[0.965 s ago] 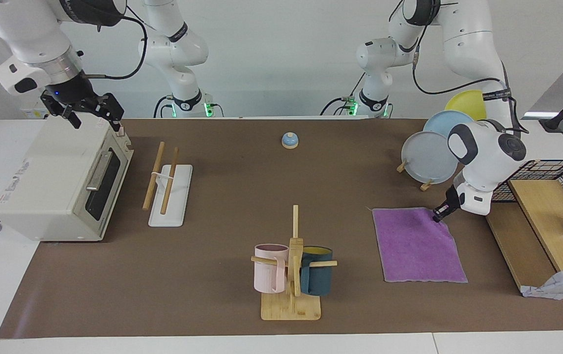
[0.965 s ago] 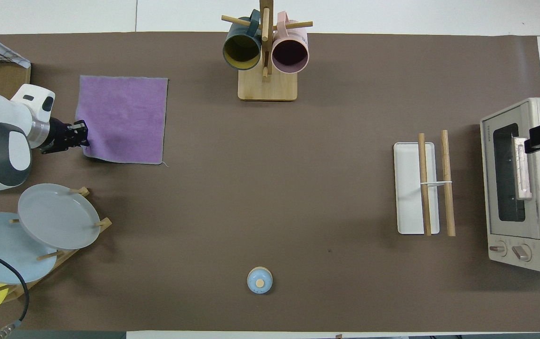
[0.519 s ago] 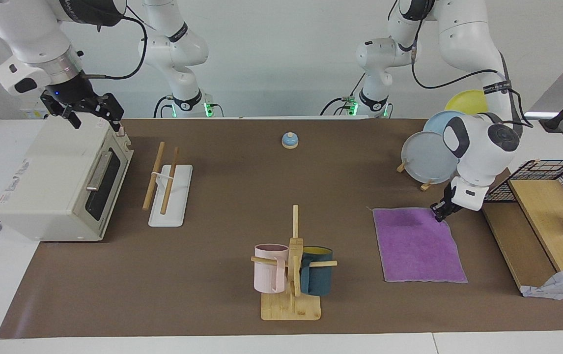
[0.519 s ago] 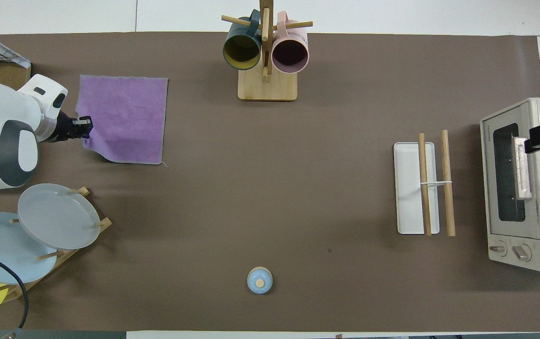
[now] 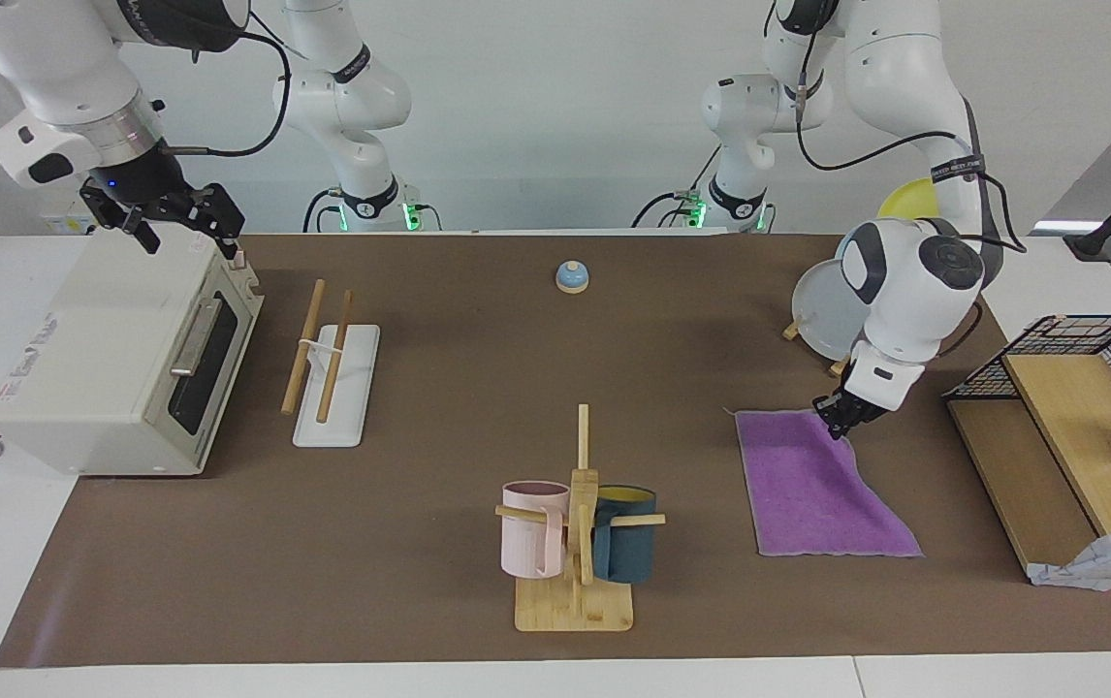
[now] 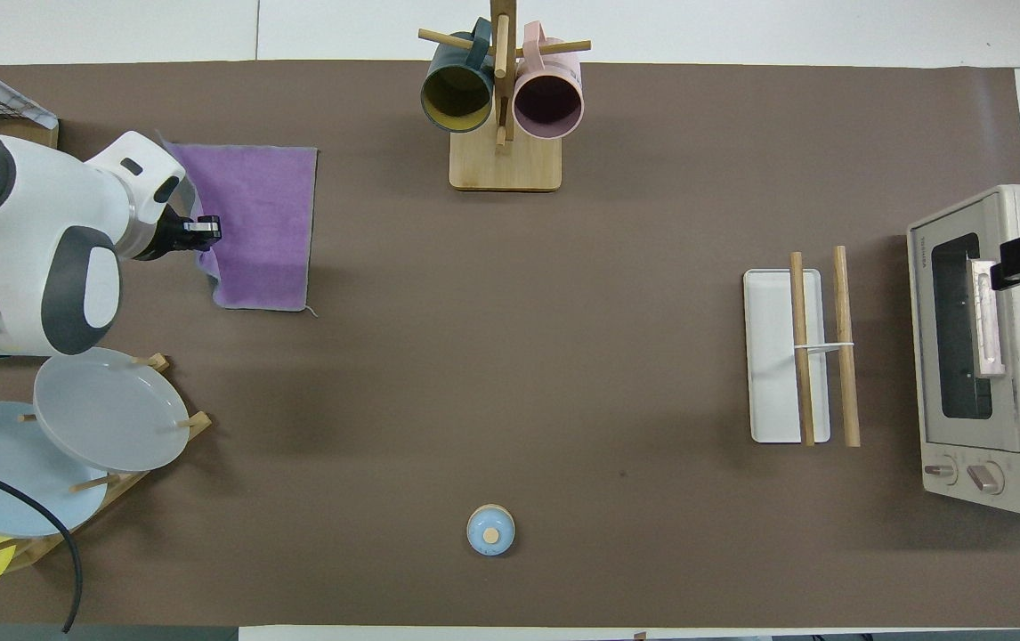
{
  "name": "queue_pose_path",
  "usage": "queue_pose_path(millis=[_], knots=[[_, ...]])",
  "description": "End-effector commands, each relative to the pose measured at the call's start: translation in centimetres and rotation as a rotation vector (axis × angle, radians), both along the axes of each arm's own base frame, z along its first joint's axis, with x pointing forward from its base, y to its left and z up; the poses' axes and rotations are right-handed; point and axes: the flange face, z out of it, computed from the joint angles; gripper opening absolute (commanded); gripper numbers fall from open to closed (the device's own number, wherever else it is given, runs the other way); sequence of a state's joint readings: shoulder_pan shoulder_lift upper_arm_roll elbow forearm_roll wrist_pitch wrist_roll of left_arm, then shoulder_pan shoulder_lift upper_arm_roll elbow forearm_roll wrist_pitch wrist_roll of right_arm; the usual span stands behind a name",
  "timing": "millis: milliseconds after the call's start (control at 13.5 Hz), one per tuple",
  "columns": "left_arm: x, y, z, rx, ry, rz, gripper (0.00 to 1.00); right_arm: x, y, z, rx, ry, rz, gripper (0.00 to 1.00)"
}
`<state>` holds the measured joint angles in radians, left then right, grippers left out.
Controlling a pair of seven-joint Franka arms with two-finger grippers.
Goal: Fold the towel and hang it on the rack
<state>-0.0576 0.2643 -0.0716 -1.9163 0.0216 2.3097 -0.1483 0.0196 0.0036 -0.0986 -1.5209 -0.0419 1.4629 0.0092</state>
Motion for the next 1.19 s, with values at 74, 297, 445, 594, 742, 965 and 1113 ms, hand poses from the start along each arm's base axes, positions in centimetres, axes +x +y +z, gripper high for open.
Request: queue_pose_path(millis=[74, 297, 445, 594, 742, 965, 1113], knots=[[-3.9, -7.2, -1.7, 0.011, -0.061, -0.151, 0.00, -0.7, -0.2, 0.2, -0.009, 0.004, 0.015, 1.00], [-6.4, -7.7, -5.2, 0.050, -0.065, -0.208, 0.00, -0.7, -0.2, 0.2, -0.009, 0.004, 0.015, 1.00], [-6.6, -7.5, -5.8, 0.051, -0.060, -0.208, 0.00, -0.7, -0.2, 0.2, -0.009, 0.004, 0.015, 1.00], [-6.3, -7.2, -5.6, 0.052, -0.054, -0.197, 1.00, -0.7, -0.2, 0.2, -0.010, 0.004, 0.015, 1.00], [-5.8, -5.7, -4.9, 0.057, -0.022, -0.169, 1.00, -0.7, -0.2, 0.2, -0.009, 0.004, 0.015, 1.00], [-4.4, -4.8, -2.5, 0.023, 0.021, -0.115, 1.00, -0.7, -0.3, 0.2, -0.009, 0.004, 0.014, 1.00], [-3.6, -4.3, -1.9, 0.003, 0.009, -0.090, 1.00, -0.7, -0.2, 0.2, -0.009, 0.004, 0.015, 1.00]])
